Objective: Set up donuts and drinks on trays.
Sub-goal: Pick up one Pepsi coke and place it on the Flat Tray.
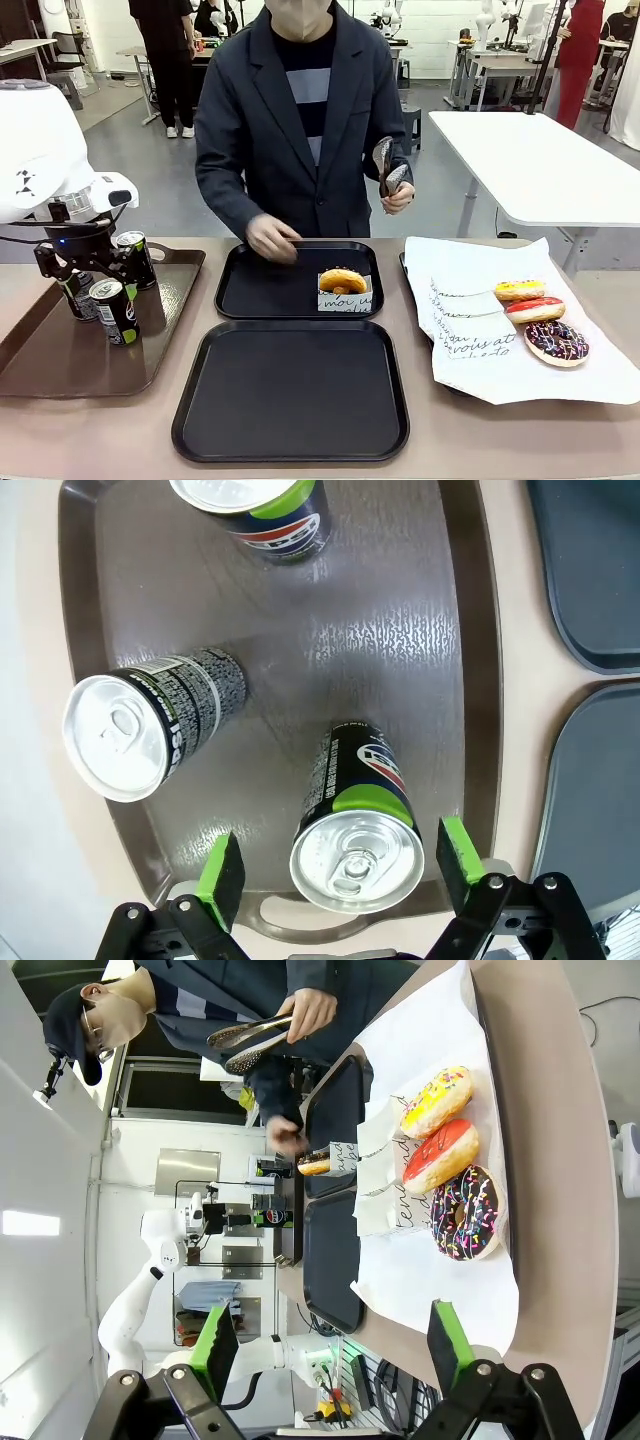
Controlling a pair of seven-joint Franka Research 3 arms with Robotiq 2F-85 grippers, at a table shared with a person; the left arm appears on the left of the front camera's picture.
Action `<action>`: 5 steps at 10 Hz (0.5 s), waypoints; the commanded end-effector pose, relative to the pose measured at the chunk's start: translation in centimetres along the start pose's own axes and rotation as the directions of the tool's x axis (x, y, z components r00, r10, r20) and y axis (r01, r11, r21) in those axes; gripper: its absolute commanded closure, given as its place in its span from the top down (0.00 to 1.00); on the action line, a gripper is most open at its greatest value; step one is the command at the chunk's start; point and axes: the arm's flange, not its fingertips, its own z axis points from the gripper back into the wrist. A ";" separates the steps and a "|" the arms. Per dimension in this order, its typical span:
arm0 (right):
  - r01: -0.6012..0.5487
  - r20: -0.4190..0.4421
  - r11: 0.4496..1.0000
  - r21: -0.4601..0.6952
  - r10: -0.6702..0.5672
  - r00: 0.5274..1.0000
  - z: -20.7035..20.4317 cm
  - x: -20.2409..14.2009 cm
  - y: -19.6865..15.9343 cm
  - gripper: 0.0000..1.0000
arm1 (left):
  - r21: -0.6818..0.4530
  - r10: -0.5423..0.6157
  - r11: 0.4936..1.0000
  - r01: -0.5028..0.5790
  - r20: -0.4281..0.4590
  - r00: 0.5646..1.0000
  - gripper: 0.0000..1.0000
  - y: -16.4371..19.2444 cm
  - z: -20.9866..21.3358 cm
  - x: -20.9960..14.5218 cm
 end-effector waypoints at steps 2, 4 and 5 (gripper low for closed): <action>-0.003 0.005 1.000 0.008 0.003 1.000 0.1 0.0 0.1 1.00 | -0.038 0.038 0.999 -0.037 0.026 0.999 1.00 -0.4 -1.4 -0.6; -0.003 0.005 1.000 0.008 0.003 1.000 0.1 0.0 0.1 1.00 | -0.043 0.043 0.998 -0.042 0.020 0.999 1.00 -0.3 -2.3 -0.3; -0.003 0.005 1.000 0.008 0.003 1.000 0.1 0.0 0.1 1.00 | -0.044 0.044 0.998 -0.043 0.017 0.999 1.00 -0.3 -2.7 -0.2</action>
